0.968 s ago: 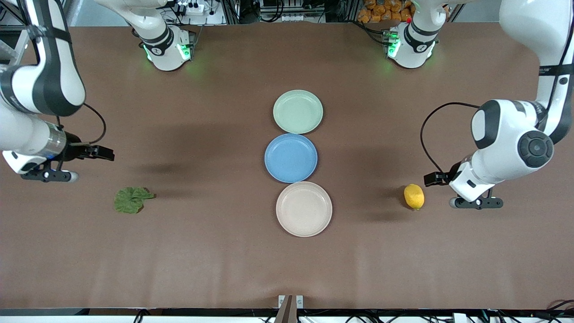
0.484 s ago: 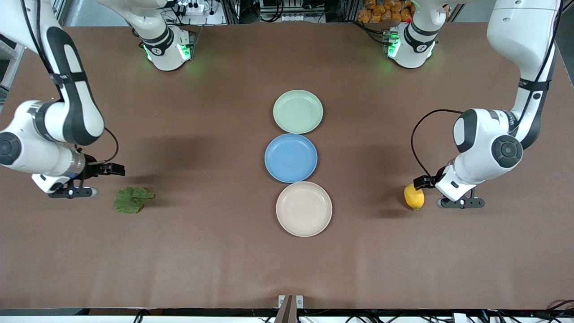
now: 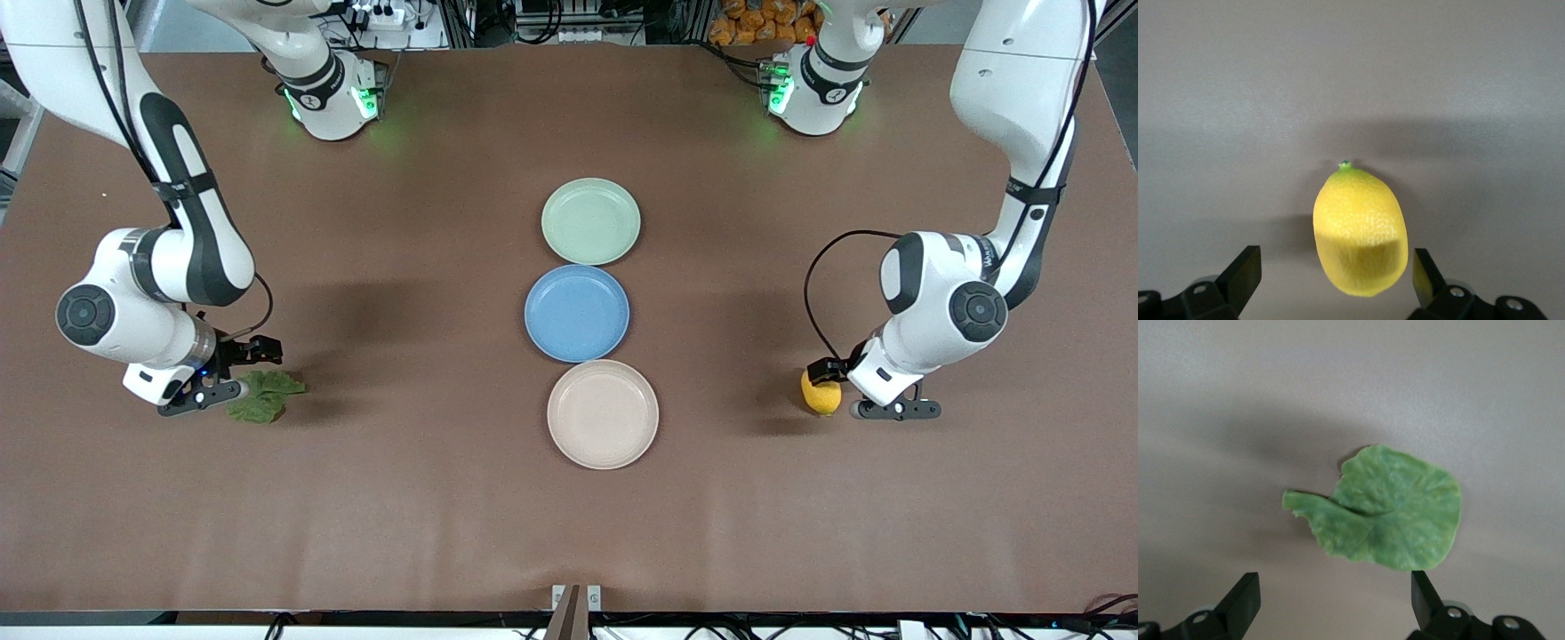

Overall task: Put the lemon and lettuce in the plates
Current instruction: 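Close the left gripper on the lemon while the right gripper grips the lettuce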

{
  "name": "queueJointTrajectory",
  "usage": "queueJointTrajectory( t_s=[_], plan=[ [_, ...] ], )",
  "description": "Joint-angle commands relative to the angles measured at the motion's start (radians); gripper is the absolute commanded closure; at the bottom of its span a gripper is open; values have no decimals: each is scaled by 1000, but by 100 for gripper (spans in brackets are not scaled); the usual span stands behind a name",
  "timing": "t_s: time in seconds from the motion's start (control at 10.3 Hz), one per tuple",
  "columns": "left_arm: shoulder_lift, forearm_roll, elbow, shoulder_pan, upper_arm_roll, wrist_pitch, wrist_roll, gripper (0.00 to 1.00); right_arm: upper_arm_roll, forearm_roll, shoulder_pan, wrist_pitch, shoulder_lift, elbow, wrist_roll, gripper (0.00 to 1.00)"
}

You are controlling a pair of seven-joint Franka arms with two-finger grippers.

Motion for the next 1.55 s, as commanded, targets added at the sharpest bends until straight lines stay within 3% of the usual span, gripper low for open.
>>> queueJointTrajectory(
  t_s=[0.0,0.77,1.45],
  plan=[
    [31,-14,11,-9,0,41,-13,0,3,-7,-10,62,26,-13,-51,0],
    [151,-11,51,-45,-1,176,-68,0,1,-7,-30,208,103,-18,-109,0],
    [160,-6,46,-45,-1,185,-58,0,1,-7,-31,253,135,-18,-109,0]
  ],
)
